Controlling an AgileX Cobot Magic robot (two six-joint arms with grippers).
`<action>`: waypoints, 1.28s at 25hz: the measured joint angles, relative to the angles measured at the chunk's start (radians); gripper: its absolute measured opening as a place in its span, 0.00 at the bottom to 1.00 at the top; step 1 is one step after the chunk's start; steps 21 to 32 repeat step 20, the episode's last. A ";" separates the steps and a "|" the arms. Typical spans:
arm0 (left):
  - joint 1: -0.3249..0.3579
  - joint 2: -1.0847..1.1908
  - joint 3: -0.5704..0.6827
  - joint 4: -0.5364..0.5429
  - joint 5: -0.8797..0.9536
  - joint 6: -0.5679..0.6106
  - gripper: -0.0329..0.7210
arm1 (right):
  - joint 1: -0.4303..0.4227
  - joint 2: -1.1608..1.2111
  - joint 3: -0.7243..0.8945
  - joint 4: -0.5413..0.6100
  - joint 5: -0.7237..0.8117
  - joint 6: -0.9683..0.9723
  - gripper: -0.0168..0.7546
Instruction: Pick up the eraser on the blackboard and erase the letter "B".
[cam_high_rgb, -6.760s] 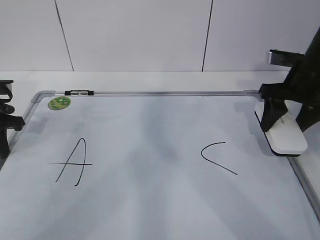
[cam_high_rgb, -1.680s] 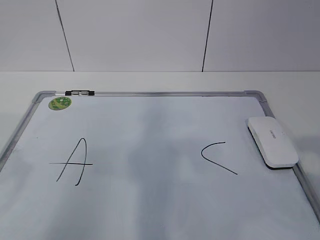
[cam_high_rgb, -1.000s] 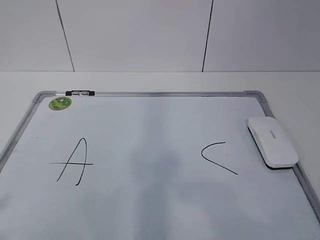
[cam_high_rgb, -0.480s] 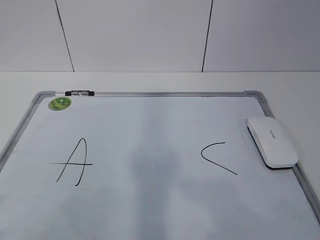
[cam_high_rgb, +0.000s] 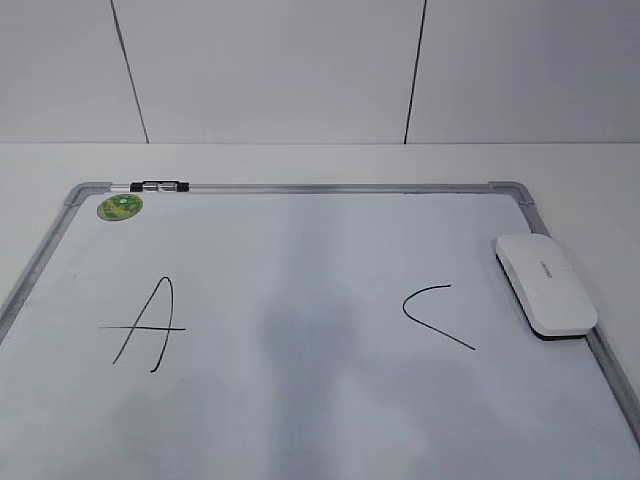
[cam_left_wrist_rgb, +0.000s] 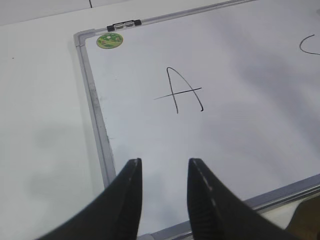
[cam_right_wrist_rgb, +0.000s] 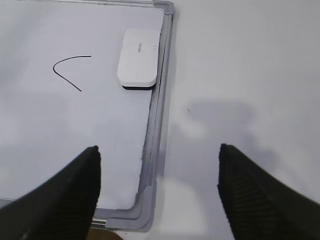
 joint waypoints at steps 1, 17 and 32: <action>0.000 0.000 0.000 0.009 0.000 -0.009 0.36 | 0.000 0.000 0.000 -0.002 0.000 0.000 0.77; 0.000 0.000 0.000 0.017 -0.004 -0.032 0.36 | 0.000 0.000 0.000 -0.002 -0.002 0.000 0.77; 0.000 0.000 0.000 0.017 -0.006 -0.032 0.36 | 0.000 0.000 0.000 -0.002 -0.002 0.000 0.77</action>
